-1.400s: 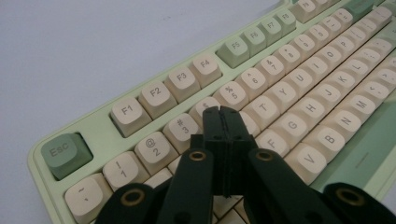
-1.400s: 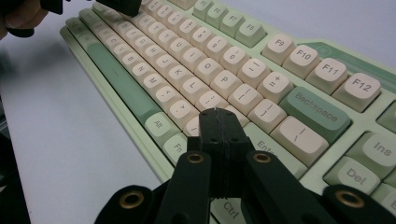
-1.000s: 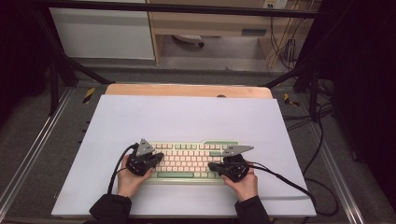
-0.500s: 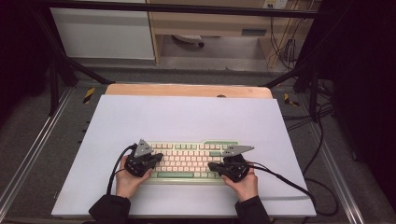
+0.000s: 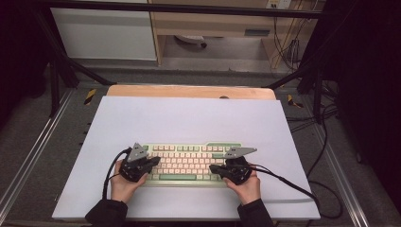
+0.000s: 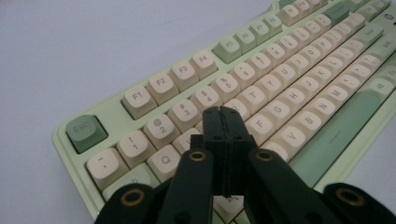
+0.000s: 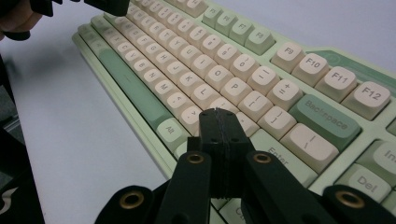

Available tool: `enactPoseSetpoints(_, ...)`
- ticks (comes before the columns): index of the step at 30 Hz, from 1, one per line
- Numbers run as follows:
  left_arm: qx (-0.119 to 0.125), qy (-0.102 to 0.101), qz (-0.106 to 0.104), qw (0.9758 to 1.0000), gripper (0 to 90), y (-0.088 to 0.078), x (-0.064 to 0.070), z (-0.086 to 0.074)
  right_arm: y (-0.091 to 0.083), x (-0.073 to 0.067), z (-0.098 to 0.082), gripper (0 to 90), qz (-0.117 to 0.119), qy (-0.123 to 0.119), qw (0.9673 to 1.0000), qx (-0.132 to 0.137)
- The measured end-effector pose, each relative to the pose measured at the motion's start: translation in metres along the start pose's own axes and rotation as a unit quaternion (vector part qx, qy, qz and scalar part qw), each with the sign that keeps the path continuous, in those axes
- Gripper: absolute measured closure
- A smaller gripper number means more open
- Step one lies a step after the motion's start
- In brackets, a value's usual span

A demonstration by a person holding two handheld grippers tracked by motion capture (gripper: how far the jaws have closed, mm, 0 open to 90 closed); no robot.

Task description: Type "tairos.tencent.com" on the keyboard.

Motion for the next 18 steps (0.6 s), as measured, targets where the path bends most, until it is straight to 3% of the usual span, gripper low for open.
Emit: enactPoseSetpoints(18,0.002,-0.007,0.0,1.0,90.0,-0.013,-0.008,-0.011,0.02,-0.013,0.006,90.0,0.016,-0.013,0.9996,-0.017)
Point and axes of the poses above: each handheld gripper's, and its own axes: y roughly forward along the jaws, z roughly out of its top, x roughly to its right, the point moved 3 cm from there along y, roughly forward along the jaws, and after that the axes turned 13 degrees about z, right-handed, at the moved point
